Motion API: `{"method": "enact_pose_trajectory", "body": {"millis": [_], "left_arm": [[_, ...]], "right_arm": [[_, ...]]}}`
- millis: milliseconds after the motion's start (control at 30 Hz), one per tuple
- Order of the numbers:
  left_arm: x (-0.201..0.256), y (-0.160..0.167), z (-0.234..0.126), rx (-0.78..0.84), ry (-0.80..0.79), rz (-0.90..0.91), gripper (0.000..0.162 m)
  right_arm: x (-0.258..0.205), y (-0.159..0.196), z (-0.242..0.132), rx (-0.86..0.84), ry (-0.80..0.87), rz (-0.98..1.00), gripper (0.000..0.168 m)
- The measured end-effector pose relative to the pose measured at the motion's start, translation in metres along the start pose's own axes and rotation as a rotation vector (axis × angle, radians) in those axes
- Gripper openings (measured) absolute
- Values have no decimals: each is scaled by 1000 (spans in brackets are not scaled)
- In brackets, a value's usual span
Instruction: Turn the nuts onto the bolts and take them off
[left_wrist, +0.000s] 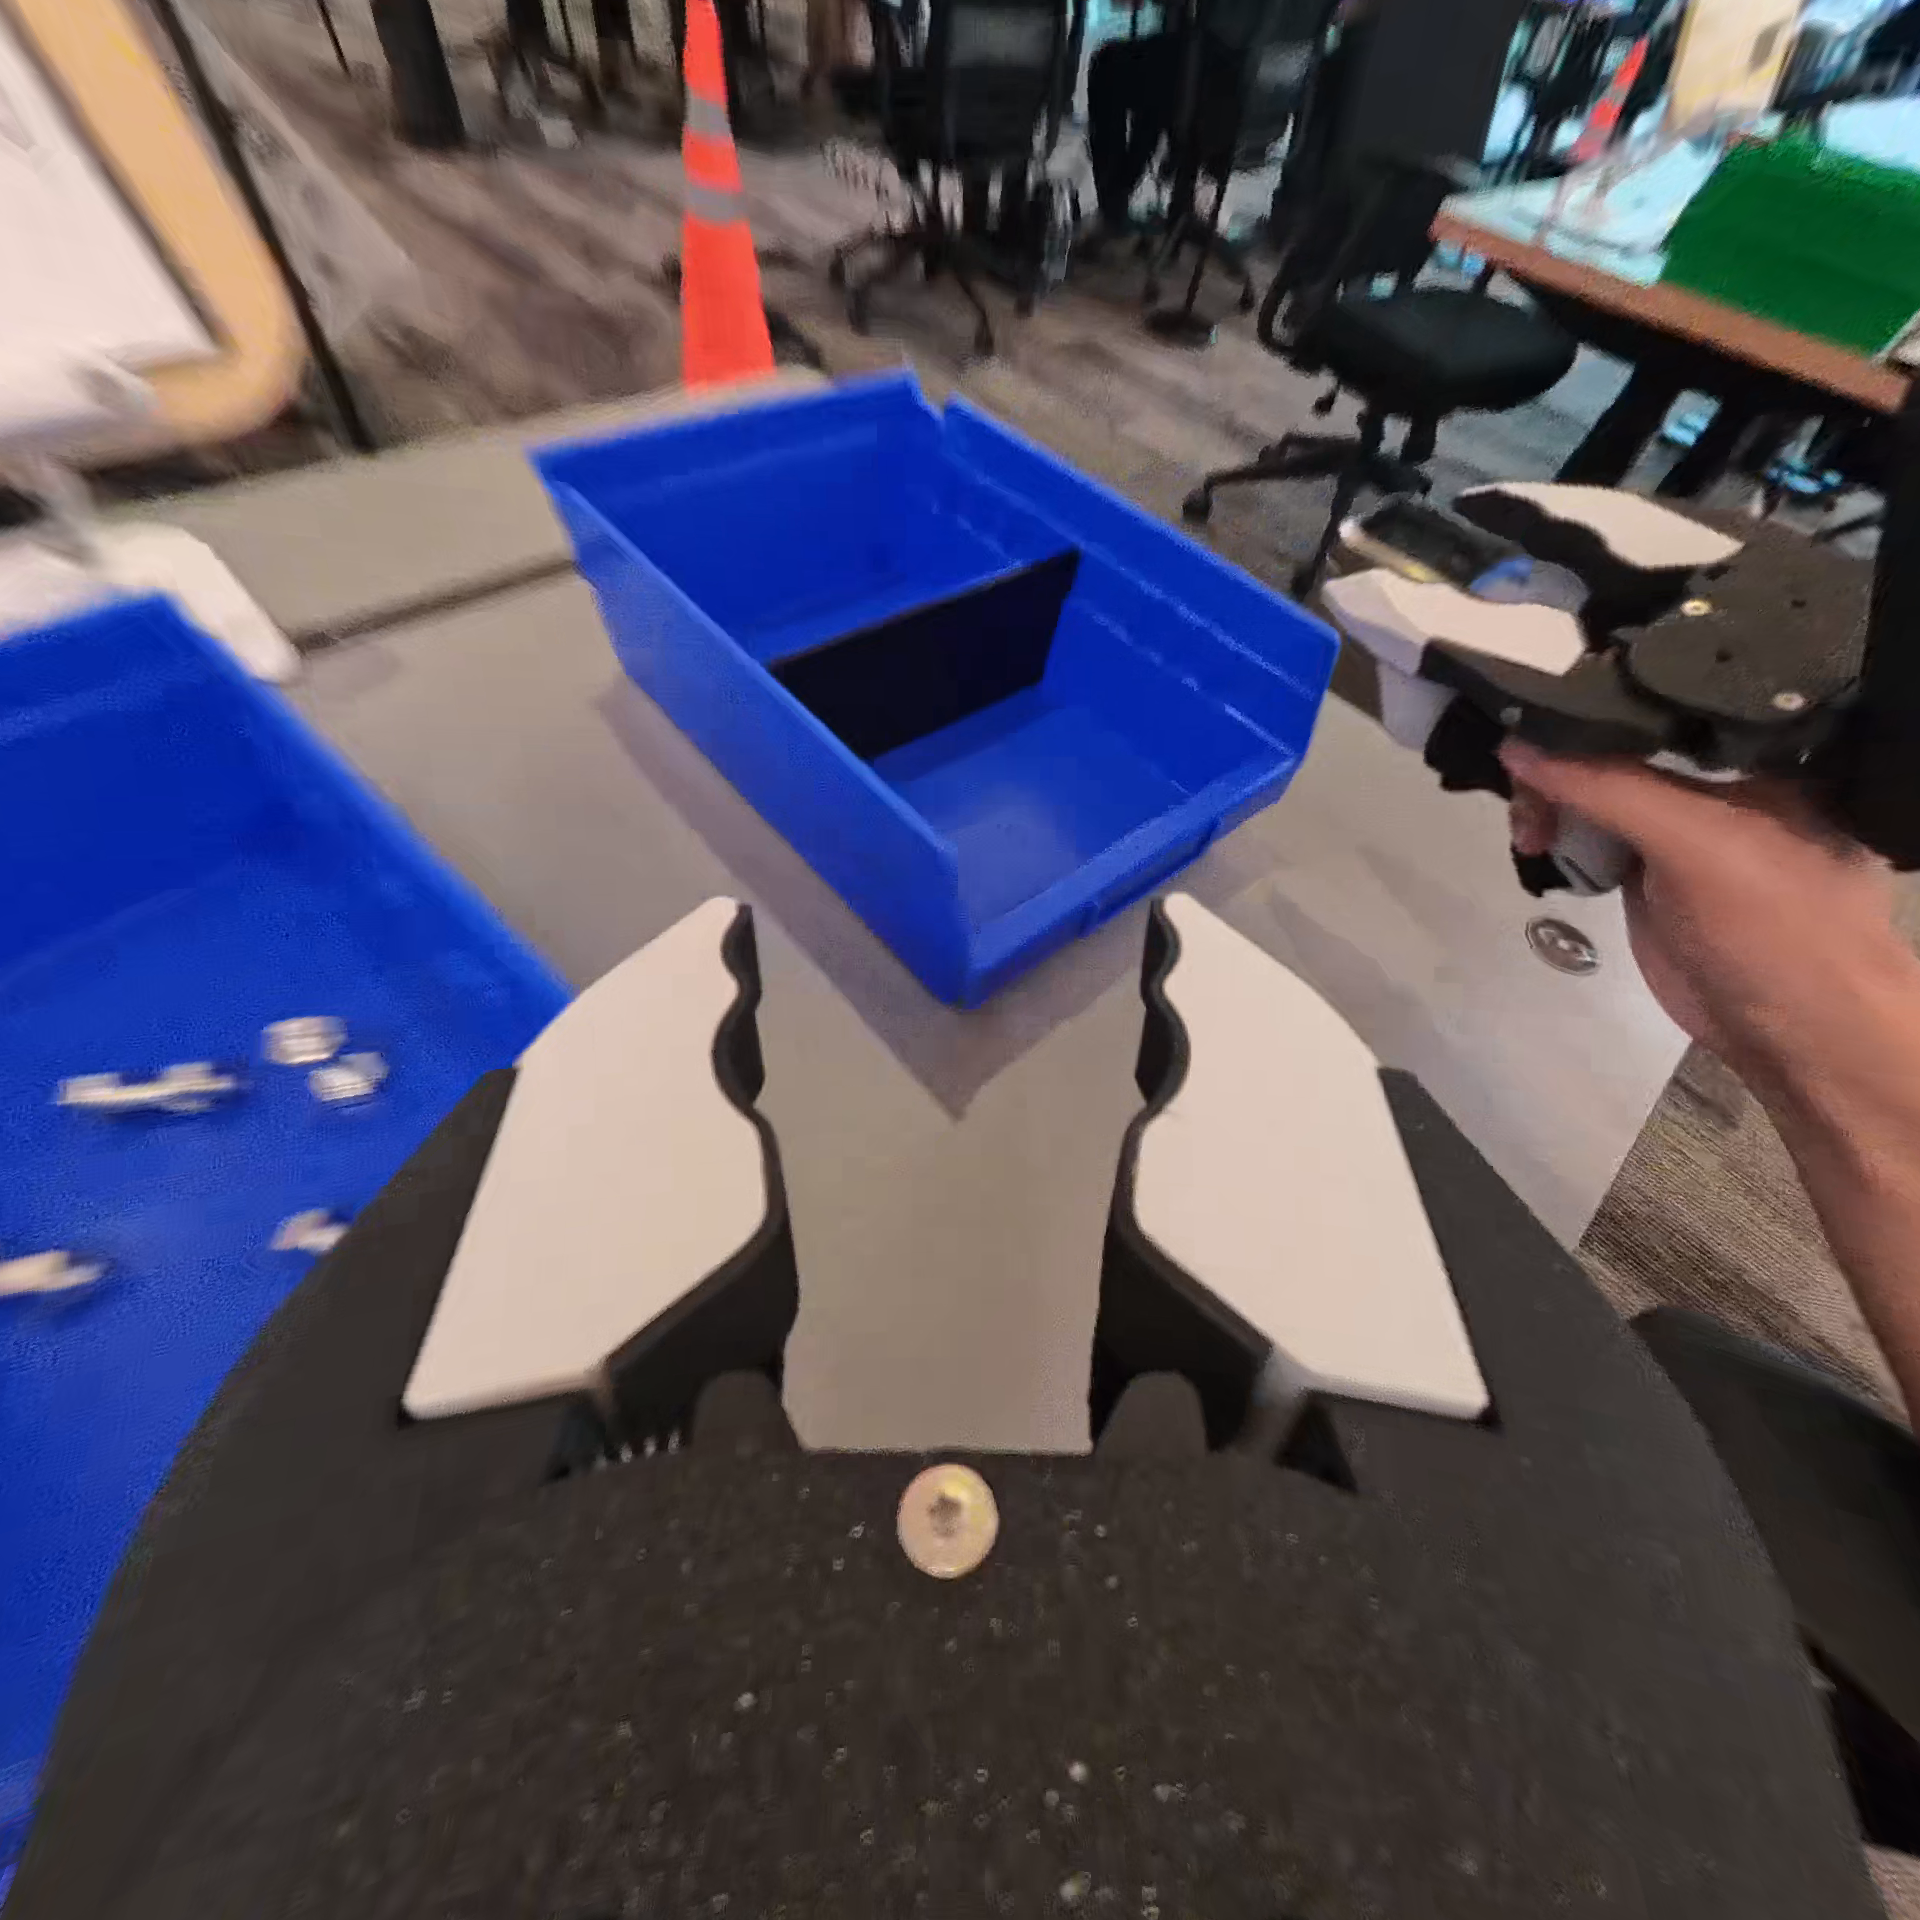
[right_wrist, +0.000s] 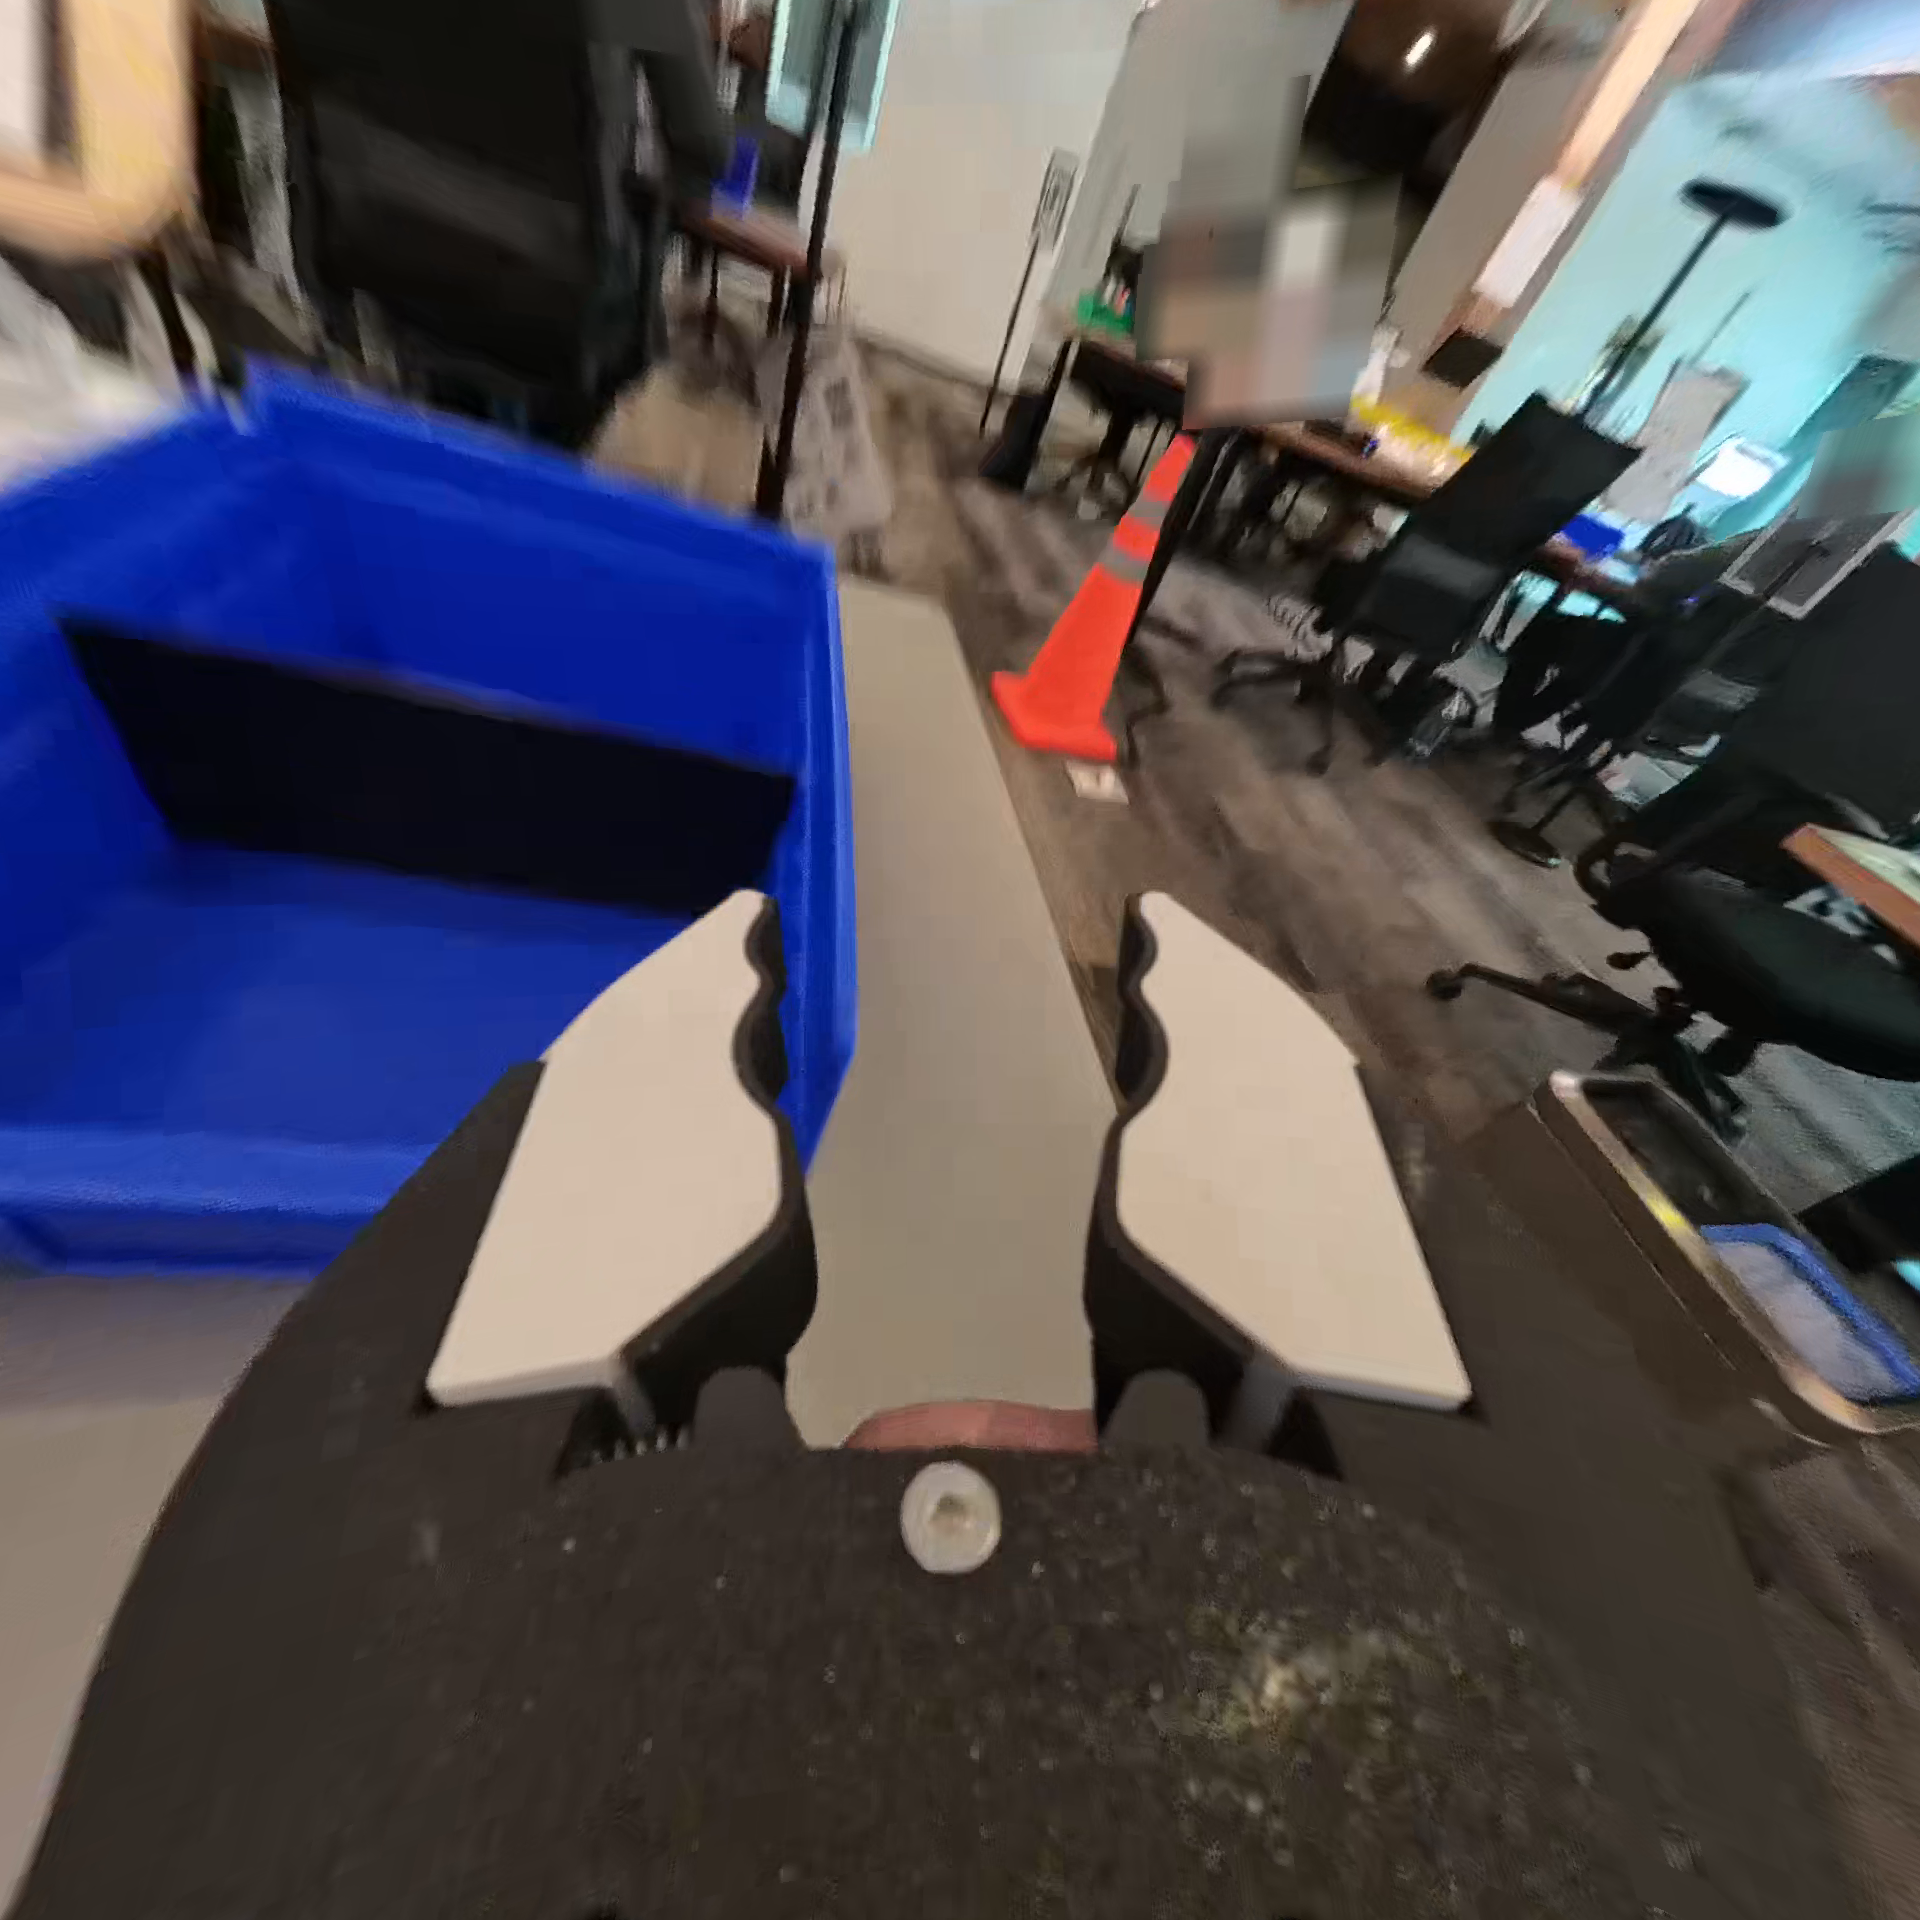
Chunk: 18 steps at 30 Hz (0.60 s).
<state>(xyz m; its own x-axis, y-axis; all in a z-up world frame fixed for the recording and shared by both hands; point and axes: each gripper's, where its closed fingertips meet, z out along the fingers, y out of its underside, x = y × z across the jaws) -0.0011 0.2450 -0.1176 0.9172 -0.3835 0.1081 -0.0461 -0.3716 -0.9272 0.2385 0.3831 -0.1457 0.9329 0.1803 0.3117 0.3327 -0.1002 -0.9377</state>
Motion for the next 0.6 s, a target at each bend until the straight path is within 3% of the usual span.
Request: {"method": "enact_pose_trajectory", "body": {"millis": [67, 100, 133, 233, 267, 367, 433, 533, 600], "left_arm": [[-31, -11, -53, 104, -48, 35, 63], [-61, -9, -78, 149, -129, 23, 50], [-93, -2, -101, 183, -203, -11, 49], [-167, 41, -149, 182, -342, -170, 68], [-185, 56, -158, 181, -399, -195, 67], [-216, 91, -155, 64, -497, -162, 73], [-215, 99, -141, 41, -451, -185, 72], [-212, 112, -117, -21, -428, -164, 68], [-208, 120, -102, -58, -397, -165, 56]], "right_arm": [[-9, -38, -17, 124, -31, 120, 62], [-22, -57, -27, 194, -79, 165, 64], [-41, -74, -37, 260, -135, 195, 69], [-121, -105, -59, 335, -264, 289, 72], [-160, -108, -65, 315, -338, 289, 73], [-268, -88, -78, 146, -481, 220, 73], [-310, -66, -81, 27, -501, 199, 73], [-330, -35, -74, -107, -449, 218, 71], [-333, -20, -67, -178, -421, 249, 58]]}}
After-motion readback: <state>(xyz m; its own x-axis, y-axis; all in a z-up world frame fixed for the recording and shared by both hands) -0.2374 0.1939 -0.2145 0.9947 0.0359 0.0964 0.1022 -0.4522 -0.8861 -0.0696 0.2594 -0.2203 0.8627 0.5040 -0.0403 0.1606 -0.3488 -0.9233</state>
